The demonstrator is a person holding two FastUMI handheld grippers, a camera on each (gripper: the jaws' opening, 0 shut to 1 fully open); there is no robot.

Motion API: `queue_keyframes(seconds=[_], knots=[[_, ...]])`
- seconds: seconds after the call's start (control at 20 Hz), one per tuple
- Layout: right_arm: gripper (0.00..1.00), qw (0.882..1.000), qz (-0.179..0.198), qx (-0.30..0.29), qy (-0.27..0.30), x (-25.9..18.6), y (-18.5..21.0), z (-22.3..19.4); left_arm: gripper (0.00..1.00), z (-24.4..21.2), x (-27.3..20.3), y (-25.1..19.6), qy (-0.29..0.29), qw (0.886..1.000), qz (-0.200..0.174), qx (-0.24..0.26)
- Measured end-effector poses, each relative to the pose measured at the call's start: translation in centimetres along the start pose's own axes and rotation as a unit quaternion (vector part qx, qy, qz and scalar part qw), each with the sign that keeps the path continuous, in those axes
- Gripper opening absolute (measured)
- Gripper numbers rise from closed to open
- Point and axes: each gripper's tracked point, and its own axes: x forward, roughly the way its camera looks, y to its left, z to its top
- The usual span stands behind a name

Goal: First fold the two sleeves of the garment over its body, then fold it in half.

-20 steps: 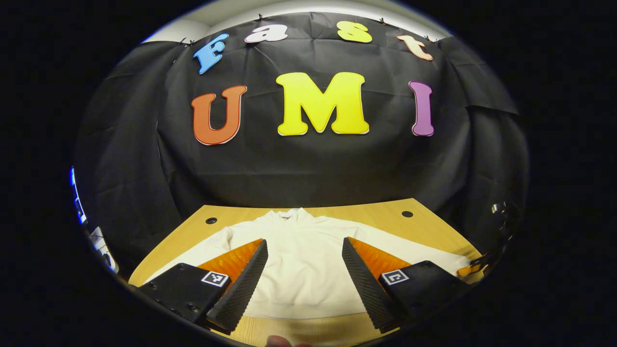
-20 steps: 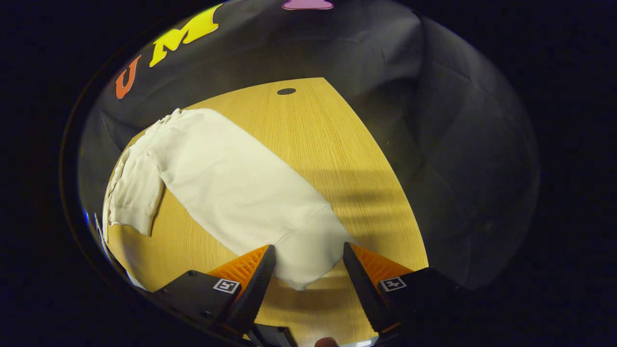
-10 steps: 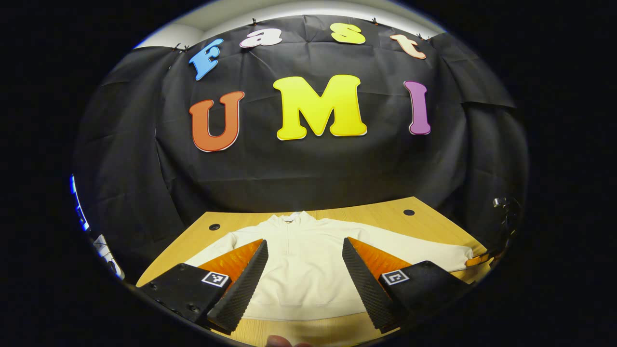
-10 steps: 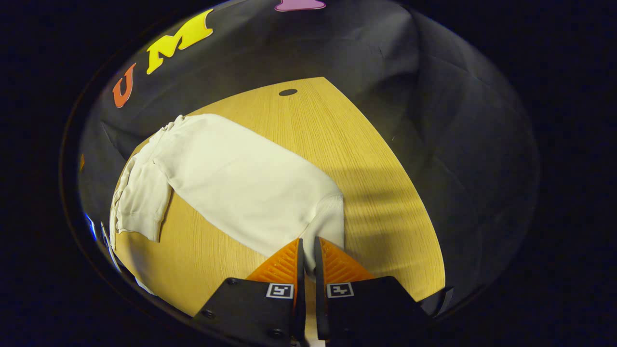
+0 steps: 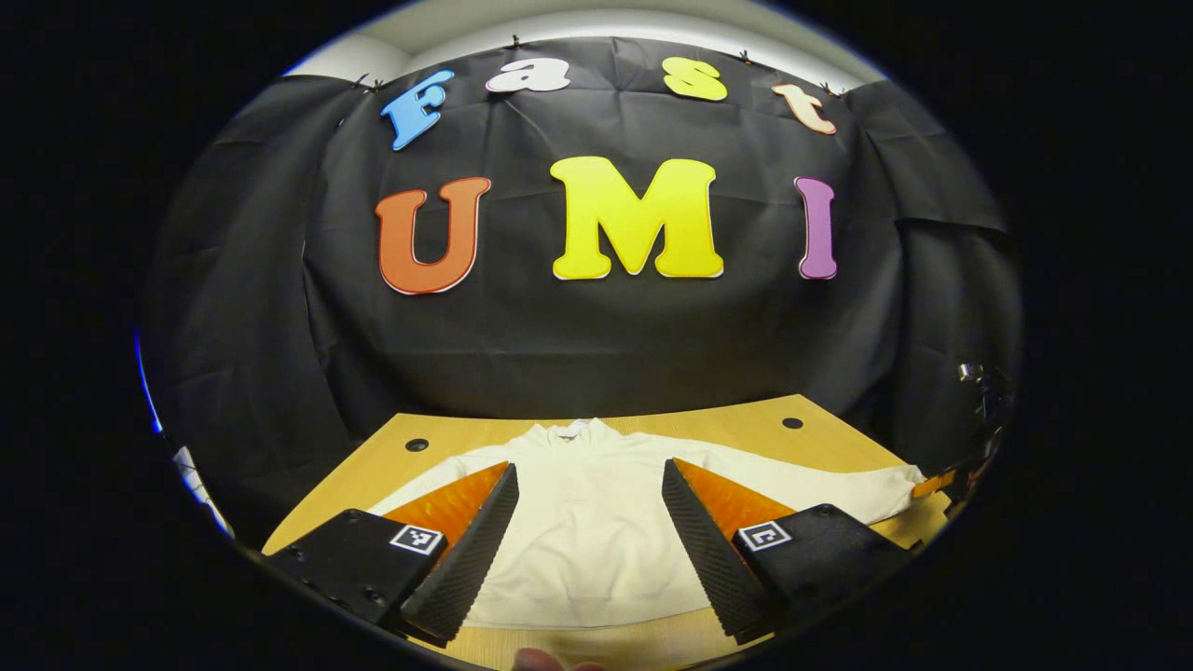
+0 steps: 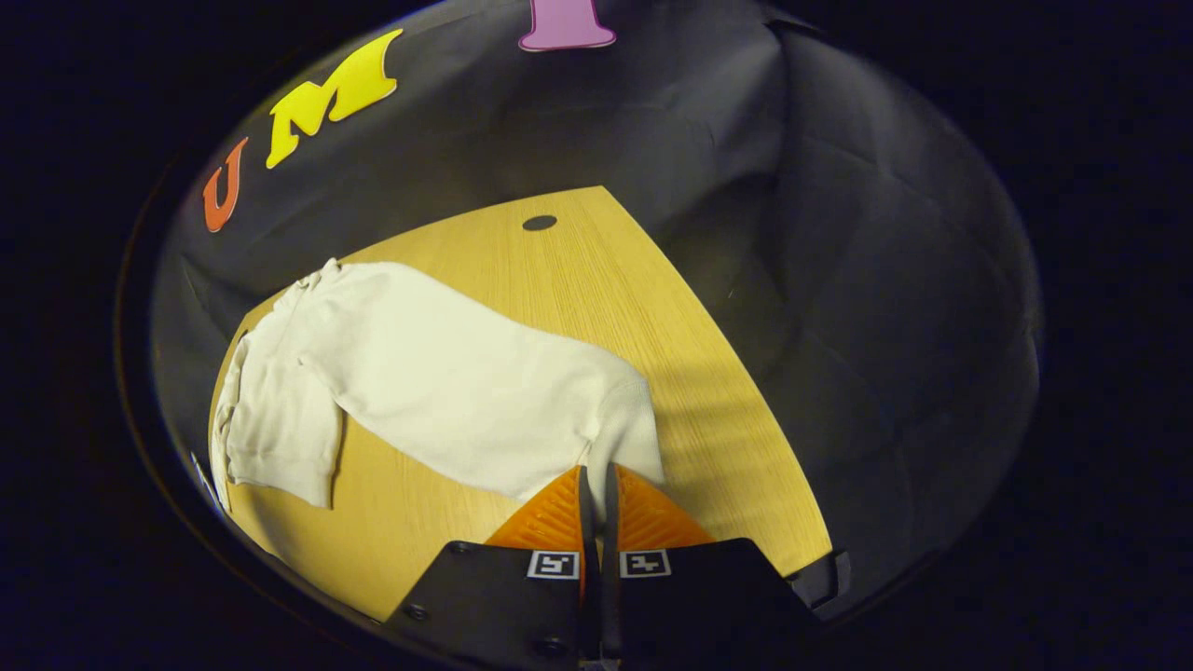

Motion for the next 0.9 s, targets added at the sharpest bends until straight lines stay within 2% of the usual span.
queue_keyframes(seconds=[0.15, 0.4, 0.7, 0.9], knots=[[0.01, 0.999, 0.003, -0.01, -0.031, -2.3, 1.7, 3.9, 0.99, -0.4, -0.2, 1.5, -0.003, 1.0, 0.006, -0.003], [0.01, 0.995, 0.034, -0.035, -0.088, -6.6, 7.2, 11.9, 0.99, -0.8, -0.5, 4.9, -0.007, 1.0, 0.023, -0.007], [0.01, 0.978, 0.089, -0.121, -0.146, -11.0, 18.4, 21.3, 0.99, -1.2, -1.1, 9.8, -0.006, 0.998, 0.057, -0.029], [0.01, 0.964, 0.109, -0.186, -0.157, -10.4, 26.6, 23.6, 0.99, -0.5, -2.1, 13.4, -0.014, 0.995, 0.087, -0.043]])
